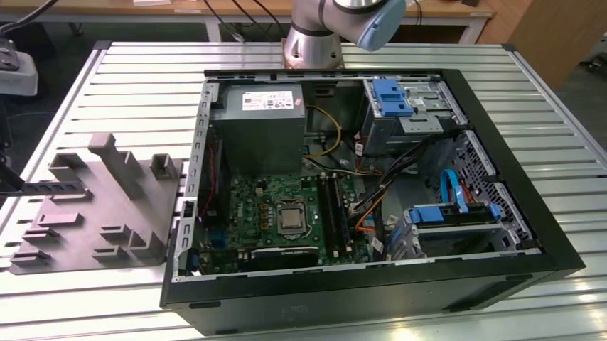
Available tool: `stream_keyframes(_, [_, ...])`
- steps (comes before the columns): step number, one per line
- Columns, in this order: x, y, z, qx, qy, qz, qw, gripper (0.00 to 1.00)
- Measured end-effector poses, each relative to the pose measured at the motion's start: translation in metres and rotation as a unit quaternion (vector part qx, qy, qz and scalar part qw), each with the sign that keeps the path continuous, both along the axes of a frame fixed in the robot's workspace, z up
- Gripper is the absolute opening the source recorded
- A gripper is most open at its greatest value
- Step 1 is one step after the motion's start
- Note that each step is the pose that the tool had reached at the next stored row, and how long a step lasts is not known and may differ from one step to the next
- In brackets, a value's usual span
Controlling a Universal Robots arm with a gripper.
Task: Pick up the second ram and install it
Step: 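Pick up the second ram and move it above second insertion slot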
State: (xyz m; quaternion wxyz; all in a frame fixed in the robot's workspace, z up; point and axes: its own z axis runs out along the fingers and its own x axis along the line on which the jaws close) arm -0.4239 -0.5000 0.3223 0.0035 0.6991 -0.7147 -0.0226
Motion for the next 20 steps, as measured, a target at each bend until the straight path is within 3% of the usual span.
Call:
stream_keyframes(12, [0.0,0.0002,0.0394,-0.0001,0.0001,0.0,1.0,0.12])
stream_keyframes(20, [0.0,0.0008,0.0614,0.0,-0.0001,0.0,1.0,0.12])
